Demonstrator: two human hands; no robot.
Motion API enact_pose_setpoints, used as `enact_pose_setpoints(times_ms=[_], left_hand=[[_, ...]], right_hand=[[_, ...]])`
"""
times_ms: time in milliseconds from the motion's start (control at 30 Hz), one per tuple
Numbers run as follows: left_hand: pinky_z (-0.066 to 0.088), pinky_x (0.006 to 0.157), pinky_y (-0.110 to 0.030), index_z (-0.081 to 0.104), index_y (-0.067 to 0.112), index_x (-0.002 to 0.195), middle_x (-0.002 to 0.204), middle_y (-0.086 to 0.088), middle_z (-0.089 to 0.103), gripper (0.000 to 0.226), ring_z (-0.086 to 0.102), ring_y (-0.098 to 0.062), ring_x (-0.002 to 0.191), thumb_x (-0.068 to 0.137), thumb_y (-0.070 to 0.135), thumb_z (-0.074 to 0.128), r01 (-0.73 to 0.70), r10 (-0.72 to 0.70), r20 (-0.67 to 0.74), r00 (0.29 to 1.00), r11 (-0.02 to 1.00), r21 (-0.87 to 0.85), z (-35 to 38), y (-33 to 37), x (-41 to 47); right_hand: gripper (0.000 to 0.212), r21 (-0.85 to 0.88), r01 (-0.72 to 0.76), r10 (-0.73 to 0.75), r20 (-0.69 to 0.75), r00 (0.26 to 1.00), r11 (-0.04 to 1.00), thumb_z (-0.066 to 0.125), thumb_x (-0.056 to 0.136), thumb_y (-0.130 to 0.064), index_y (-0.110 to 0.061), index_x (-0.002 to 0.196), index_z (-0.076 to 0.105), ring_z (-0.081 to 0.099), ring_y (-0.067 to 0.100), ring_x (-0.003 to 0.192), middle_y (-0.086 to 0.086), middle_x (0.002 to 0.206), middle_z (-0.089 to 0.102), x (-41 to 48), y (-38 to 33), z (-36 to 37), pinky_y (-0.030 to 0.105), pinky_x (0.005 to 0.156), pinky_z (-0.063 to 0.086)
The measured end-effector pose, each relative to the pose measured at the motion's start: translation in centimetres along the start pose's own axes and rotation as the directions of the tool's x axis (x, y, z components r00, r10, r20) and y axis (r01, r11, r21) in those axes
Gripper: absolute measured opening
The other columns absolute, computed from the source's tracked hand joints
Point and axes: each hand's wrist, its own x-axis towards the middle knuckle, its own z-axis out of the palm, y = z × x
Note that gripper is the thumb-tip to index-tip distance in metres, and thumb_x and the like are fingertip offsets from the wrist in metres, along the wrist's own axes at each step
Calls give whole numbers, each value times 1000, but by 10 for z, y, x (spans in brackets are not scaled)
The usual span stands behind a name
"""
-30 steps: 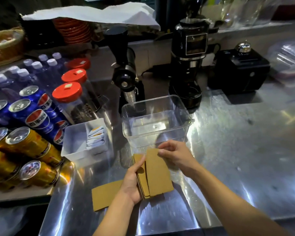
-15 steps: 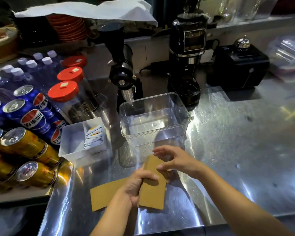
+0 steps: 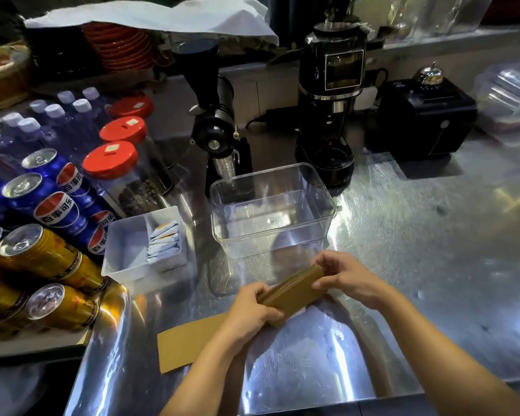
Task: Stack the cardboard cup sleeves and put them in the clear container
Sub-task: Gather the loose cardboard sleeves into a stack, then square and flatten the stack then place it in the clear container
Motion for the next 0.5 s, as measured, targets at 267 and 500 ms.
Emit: enact_pose_setpoints(times_ms=[267,500], left_hand=[[50,71,-23,63,24,82,79,3,65,32,60,-11,80,70,-4,54,-202,84,-322,943,913,-355,31,-32,18],[41,62,-27,60,24,67,64,9,58,14,53,-9,65,80,31,58,-210,-30,-392,919,806,-554,55,-35,24]], right_hand=[[29,221,108,-24,-351,936,969,64,72,9,-17,78,54,50,12,70,1,74,53,-14,43,25,20,64,42],[26,168,134,-7,-598,802,977,55,88,-30,-27,63,50,46,-4,54,-12,59,49,-6,47,59,9,54,38]])
